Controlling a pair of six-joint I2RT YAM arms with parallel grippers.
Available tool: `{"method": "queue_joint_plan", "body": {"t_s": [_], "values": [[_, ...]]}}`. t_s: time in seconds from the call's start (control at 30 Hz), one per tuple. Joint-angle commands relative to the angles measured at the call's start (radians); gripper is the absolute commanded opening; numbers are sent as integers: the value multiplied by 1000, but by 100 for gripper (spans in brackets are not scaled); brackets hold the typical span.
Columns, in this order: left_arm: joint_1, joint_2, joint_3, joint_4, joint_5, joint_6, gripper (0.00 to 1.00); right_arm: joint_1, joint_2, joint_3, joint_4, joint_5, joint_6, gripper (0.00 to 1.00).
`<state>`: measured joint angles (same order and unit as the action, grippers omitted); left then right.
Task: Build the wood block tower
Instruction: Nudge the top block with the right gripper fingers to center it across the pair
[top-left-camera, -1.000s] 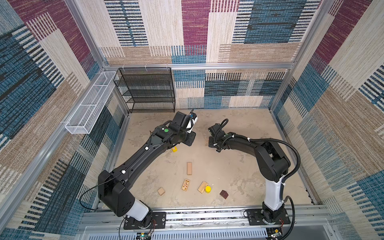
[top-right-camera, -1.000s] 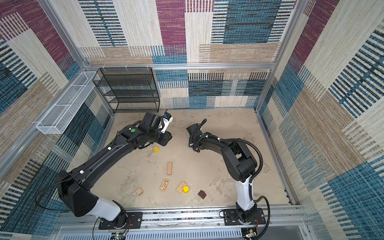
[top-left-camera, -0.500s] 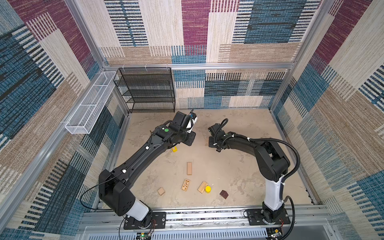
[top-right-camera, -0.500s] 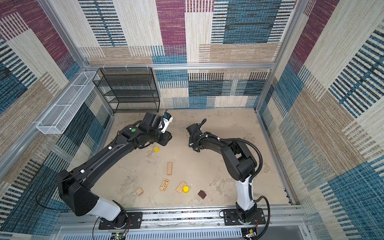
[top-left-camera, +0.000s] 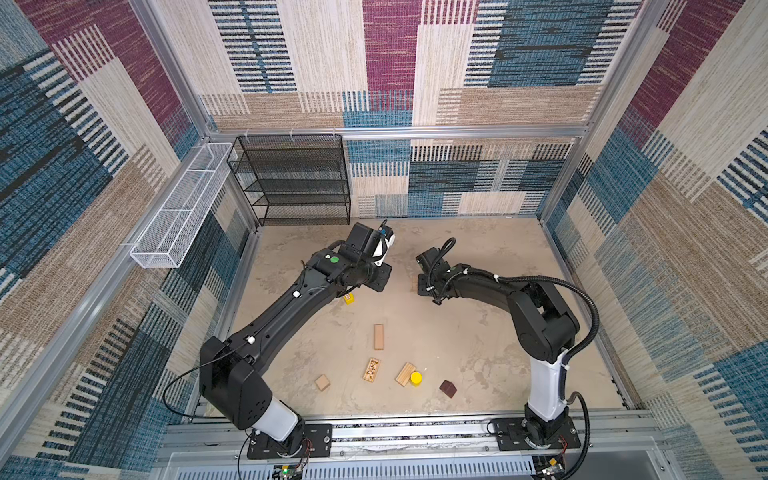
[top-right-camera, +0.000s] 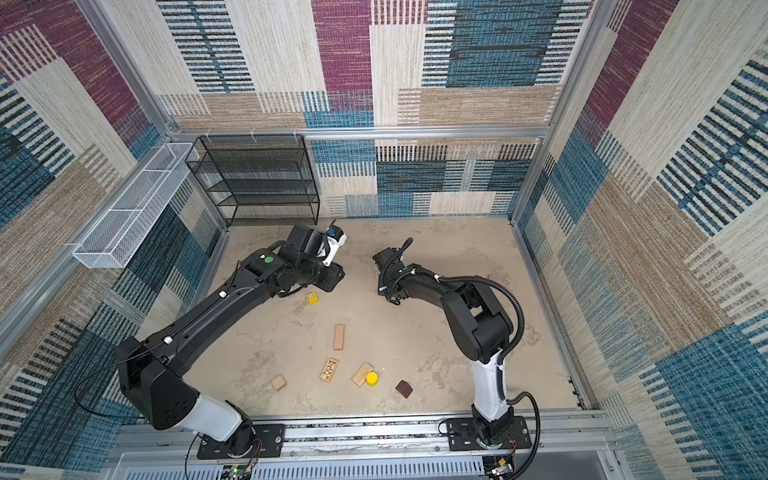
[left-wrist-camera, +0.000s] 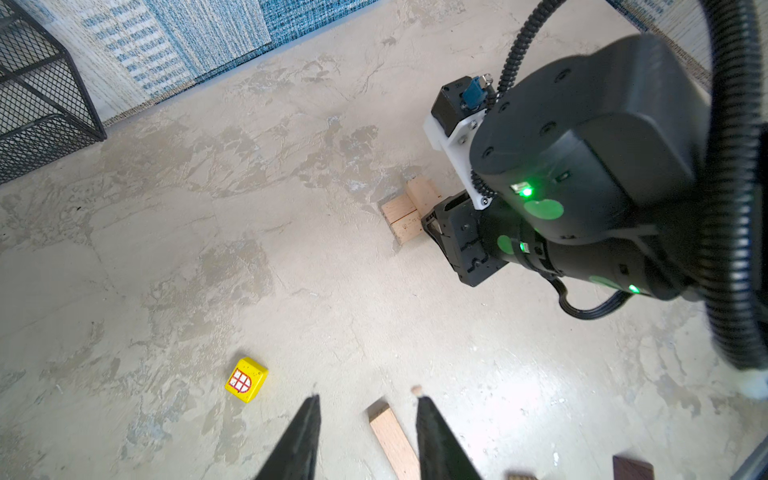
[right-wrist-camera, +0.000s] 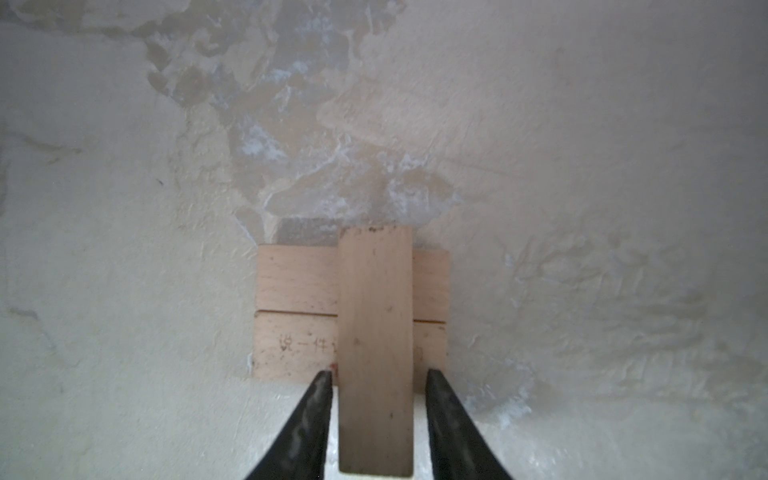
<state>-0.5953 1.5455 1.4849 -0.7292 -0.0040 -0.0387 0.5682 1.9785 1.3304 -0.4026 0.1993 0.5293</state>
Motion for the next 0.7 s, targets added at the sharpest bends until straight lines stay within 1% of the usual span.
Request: {"method": "queue_joint_plan", "body": {"t_s": [0.0, 0.1, 0.2, 0.27, 0.4, 0.5, 0.6, 0.67], "values": [[3, 4, 9, 1, 9, -18, 43, 0, -15, 12, -8, -6, -2, 49], [5, 4, 9, 1, 9, -18, 43, -2, -31, 15, -10, -8, 1, 61], [7, 1, 9, 1, 10, -22, 43, -1, -54, 15, -9, -8, 2, 66], [8, 0, 10, 1, 12, -21, 43, -2, -65, 15, -8, -9, 3, 66], [9, 3, 10, 1, 15, -23, 43, -2, -73, 15, -8, -15, 3, 67], [11, 7, 10, 1, 19, -25, 43, -2, -72, 13, -6, -17, 2, 65], [12, 8, 10, 1, 21, -26, 43, -4, -69, 6, 1, -15, 3, 56], [14, 10, 10, 1, 21, -26, 43, -5, -65, -1, 7, -15, 4, 53]]}}
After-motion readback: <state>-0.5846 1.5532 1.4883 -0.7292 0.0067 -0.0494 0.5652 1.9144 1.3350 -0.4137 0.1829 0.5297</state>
